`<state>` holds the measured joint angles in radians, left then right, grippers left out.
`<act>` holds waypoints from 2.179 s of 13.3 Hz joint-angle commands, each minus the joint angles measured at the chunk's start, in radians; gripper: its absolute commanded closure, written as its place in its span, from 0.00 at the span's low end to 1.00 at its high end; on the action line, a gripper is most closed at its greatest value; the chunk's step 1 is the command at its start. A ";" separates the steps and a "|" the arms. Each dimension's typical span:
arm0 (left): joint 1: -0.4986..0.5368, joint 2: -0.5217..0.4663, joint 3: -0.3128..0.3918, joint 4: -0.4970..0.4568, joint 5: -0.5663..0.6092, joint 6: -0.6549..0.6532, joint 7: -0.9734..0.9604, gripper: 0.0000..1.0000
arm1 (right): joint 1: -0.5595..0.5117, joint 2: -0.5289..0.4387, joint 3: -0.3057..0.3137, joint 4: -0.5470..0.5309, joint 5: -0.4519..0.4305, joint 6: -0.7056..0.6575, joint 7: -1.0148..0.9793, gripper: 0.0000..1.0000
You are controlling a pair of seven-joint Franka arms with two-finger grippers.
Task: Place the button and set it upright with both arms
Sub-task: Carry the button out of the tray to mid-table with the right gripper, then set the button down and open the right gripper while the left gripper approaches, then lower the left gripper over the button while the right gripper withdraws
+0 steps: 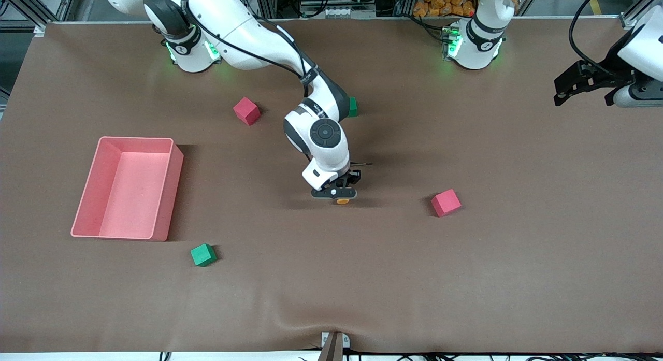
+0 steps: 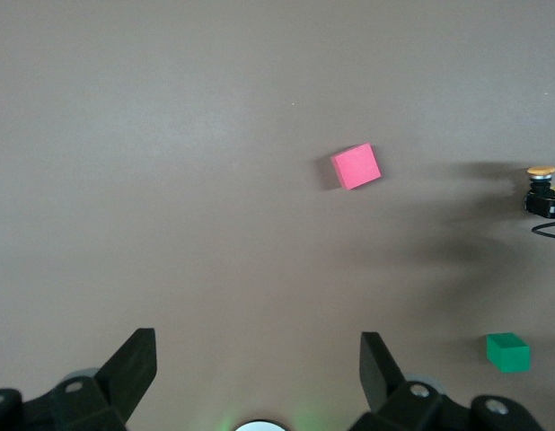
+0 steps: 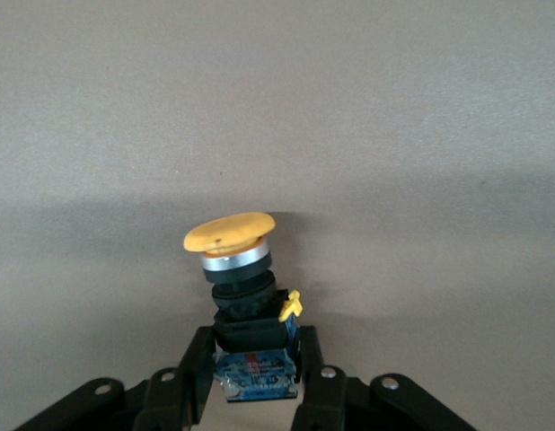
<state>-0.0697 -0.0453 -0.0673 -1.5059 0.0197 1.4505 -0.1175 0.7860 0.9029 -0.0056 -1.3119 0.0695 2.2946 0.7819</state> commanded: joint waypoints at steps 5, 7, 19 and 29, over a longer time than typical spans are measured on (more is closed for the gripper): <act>-0.005 0.013 -0.003 0.009 -0.006 -0.010 0.016 0.00 | 0.010 -0.021 -0.024 0.049 -0.002 -0.111 0.016 0.00; -0.009 0.022 -0.005 0.012 -0.006 -0.010 0.009 0.00 | 0.009 -0.053 -0.042 0.049 0.000 -0.148 0.016 0.00; -0.016 0.200 -0.060 0.016 -0.059 0.094 0.012 0.00 | -0.091 -0.343 -0.168 0.039 0.003 -0.619 0.004 0.00; -0.127 0.458 -0.088 0.018 -0.050 0.347 -0.005 0.00 | -0.323 -0.387 -0.174 -0.030 -0.008 -0.929 -0.045 0.00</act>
<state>-0.1885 0.3619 -0.1485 -1.5072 -0.0252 1.7626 -0.1176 0.4826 0.5559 -0.1888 -1.2683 0.0682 1.3630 0.7633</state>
